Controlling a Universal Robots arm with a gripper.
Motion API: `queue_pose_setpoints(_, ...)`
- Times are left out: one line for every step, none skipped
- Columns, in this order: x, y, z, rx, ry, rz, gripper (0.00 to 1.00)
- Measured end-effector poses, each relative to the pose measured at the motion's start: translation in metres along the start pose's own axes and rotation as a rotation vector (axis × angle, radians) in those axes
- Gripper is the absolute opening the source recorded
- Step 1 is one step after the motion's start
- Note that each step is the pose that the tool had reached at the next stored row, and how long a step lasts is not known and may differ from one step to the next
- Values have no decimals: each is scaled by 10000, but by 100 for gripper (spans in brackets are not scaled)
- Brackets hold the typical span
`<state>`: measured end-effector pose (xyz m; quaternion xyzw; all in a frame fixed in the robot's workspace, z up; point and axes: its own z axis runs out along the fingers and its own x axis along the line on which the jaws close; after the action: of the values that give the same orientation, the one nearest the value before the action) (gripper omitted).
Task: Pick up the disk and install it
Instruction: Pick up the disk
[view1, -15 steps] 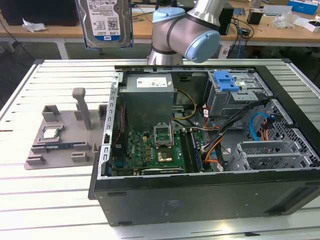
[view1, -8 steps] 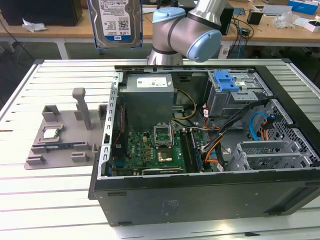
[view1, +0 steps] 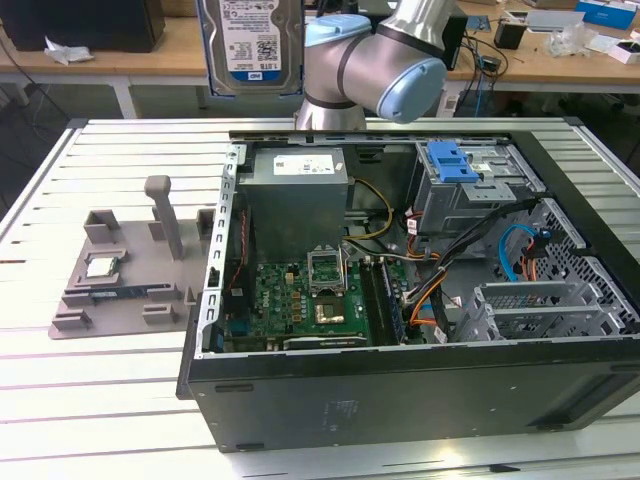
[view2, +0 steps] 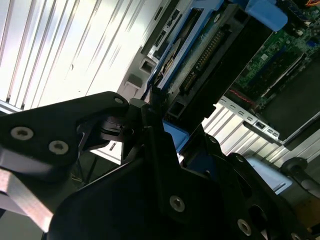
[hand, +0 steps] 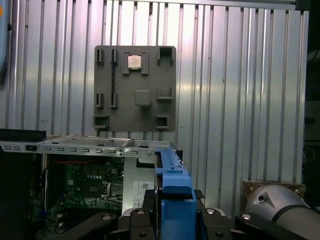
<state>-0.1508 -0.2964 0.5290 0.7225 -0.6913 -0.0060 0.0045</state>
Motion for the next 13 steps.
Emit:
queue_pose_setpoints(1,-35,-1,0,0,-1,37)
queue_pose_setpoints(2,-59,-1,0,-1,-1,37)
queue_pose_setpoints(3,-79,-1,0,0,-2,37)
queue_pose_setpoints(4,-101,-2,-1,0,-2,37)
queue_pose_setpoints(5,-125,-2,0,0,0,37)
queue_pose_setpoints(6,-158,-2,0,0,0,37)
queue_pose_setpoints(8,-192,-3,-1,1,-1,37)
queue_pose_setpoints(9,-216,-3,-1,0,-2,37)
queue_pose_setpoints(10,-240,-4,0,0,-2,37)
queue_pose_setpoints(11,-265,-4,0,0,0,37)
queue_pose_setpoints(12,-287,-4,0,0,0,37)
queue_pose_setpoints(13,-317,-5,-1,1,0,37)
queue_pose_setpoints(14,-341,-5,0,1,-1,37)
